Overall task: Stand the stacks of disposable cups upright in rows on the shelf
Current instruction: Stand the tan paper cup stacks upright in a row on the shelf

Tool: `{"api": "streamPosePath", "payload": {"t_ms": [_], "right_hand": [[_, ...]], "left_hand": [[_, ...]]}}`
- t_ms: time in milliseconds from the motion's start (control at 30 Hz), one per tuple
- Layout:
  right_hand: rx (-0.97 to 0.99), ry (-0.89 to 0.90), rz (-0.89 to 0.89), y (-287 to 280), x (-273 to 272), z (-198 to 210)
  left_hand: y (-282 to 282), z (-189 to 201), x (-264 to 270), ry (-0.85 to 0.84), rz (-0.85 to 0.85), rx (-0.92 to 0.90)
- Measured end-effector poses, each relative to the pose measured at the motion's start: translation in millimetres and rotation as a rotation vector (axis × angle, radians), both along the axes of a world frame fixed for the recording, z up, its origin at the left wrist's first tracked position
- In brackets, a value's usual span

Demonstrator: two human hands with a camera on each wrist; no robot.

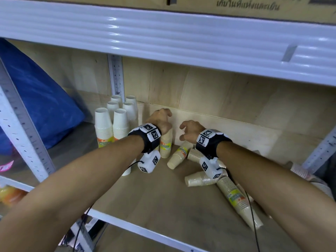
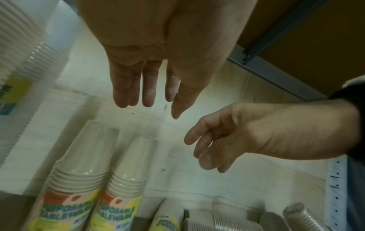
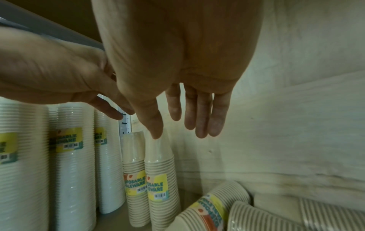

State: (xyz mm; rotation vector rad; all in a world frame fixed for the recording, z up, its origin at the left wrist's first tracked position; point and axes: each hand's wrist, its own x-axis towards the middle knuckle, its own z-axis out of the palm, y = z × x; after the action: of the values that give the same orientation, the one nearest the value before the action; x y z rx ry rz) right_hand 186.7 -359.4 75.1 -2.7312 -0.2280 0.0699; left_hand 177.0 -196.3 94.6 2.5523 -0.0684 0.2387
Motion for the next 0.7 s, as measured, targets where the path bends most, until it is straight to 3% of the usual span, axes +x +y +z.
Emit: {"api": "streamPosePath", "payload": {"t_ms": [700], "right_hand": [[-0.011,0.217,-0.043,-49,-75,-66]], "left_hand": [[-37,-95,-26,0.223,-0.165,0.067]]}}
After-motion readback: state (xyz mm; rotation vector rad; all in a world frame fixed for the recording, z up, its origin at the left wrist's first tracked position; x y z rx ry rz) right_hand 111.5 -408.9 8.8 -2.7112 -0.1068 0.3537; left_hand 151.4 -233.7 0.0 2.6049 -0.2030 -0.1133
